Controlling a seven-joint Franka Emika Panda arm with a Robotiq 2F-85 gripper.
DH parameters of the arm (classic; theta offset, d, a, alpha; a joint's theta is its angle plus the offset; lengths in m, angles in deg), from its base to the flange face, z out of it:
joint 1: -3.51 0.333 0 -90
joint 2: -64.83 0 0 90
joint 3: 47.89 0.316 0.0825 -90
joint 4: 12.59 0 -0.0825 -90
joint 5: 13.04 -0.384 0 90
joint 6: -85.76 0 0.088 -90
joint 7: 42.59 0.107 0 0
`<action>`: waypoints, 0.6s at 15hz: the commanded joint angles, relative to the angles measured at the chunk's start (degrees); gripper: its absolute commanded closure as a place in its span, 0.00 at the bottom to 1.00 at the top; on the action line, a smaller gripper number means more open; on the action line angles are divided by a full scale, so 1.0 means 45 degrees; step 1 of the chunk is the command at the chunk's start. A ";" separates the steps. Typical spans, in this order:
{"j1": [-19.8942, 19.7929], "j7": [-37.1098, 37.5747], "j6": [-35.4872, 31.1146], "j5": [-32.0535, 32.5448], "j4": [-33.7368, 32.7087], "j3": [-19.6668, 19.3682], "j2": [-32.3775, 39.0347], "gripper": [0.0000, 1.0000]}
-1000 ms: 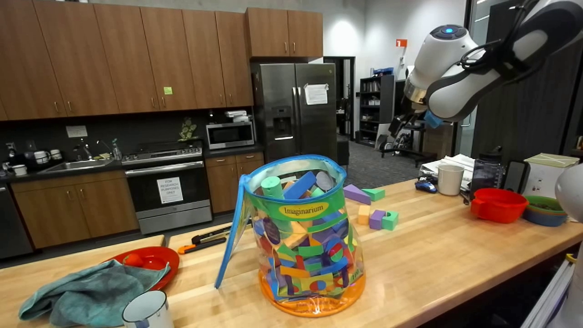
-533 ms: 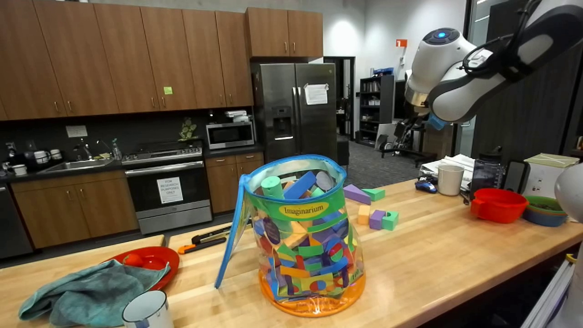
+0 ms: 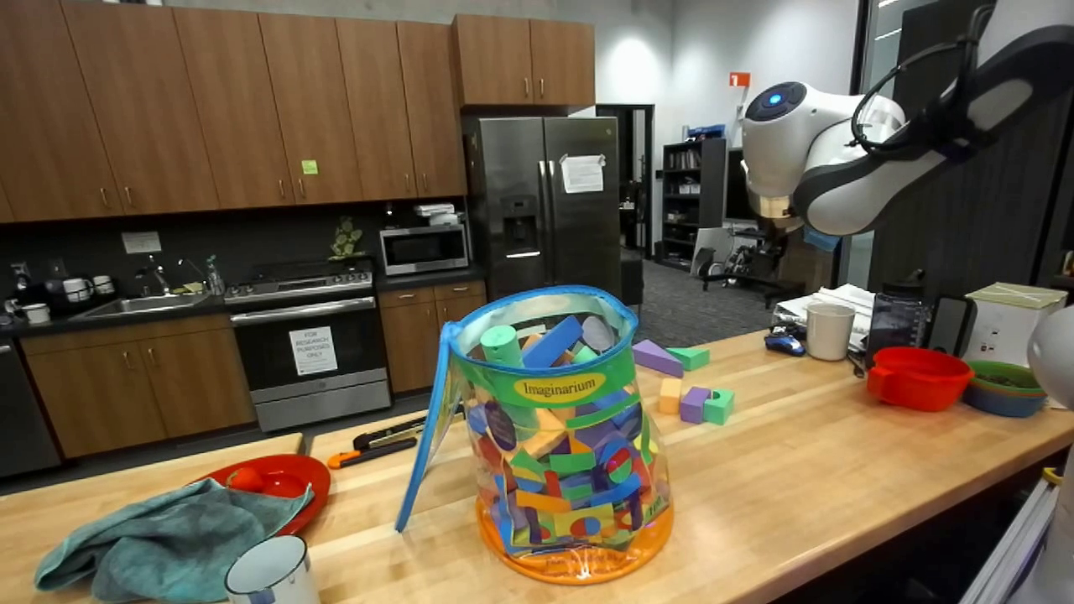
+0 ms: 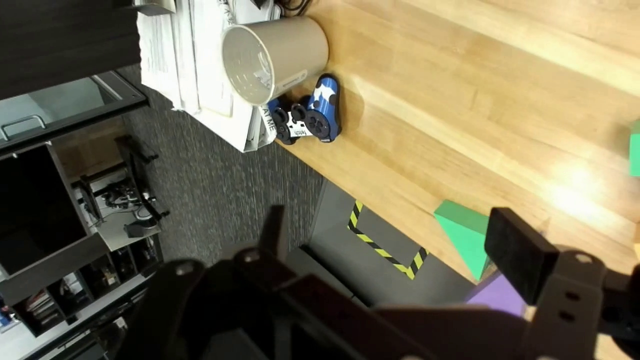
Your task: Put the blocks inside the basket
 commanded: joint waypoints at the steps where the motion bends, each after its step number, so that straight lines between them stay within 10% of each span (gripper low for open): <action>1: 0.1473 0.0115 0.0511 0.0198 -0.0068 -0.1409 0.0496 0.00; 9: 0.3636 -0.1122 -0.0814 -0.1860 0.0558 -0.3418 0.1306 0.00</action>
